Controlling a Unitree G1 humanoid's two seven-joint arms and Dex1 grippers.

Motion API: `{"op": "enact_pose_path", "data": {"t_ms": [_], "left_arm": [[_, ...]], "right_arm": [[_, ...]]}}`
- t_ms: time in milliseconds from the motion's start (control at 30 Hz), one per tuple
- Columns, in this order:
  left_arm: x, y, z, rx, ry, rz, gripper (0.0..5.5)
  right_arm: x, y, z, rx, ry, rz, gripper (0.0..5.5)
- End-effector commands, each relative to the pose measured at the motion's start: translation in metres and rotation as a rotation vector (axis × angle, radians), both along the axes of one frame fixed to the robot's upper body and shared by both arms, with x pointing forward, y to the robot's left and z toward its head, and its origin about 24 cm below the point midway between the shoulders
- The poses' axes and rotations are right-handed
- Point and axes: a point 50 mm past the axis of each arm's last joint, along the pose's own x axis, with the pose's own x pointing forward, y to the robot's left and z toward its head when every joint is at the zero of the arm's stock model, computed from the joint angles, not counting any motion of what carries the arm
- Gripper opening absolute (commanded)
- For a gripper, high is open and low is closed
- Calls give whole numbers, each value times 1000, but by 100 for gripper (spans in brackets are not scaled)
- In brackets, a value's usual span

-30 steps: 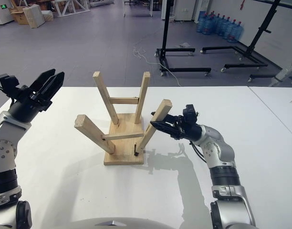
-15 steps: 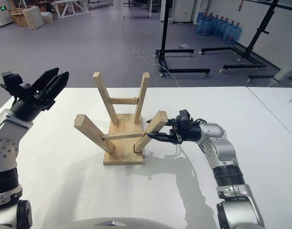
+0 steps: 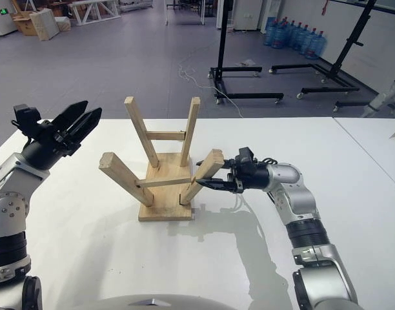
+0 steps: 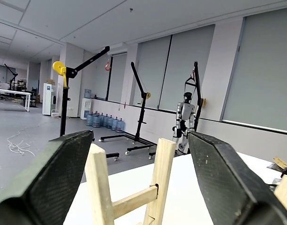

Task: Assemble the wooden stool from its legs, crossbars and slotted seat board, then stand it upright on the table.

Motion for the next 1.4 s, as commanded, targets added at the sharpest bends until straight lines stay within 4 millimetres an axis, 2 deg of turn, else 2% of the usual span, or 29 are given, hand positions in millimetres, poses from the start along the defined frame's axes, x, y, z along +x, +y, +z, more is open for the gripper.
{"op": "enact_pose_path", "data": {"t_ms": [33, 267, 467, 600, 767, 1100, 1400], "left_arm": [[1, -2, -5, 16, 11, -2, 364], [0, -7, -8, 38, 15, -19, 364], [-15, -19, 2, -19, -18, -185, 364], [-21, -31, -11, 42, 32, -251, 364], [-10, -37, -30, 112, 120, -212, 364], [-16, -47, -42, 122, 160, -311, 364], [-15, -44, -44, 153, 164, -324, 364]], "right_arm": [[0, 4, -18, -99, 82, -3, 204], [5, 8, -15, -115, 109, 30, 204], [8, 9, -14, -120, 110, 32, 204], [7, 9, -15, -116, 110, 32, 204], [6, 11, -15, -114, 109, 41, 204], [5, 15, -16, -103, 111, 45, 204], [7, 14, -19, -48, 94, 60, 204]]}}
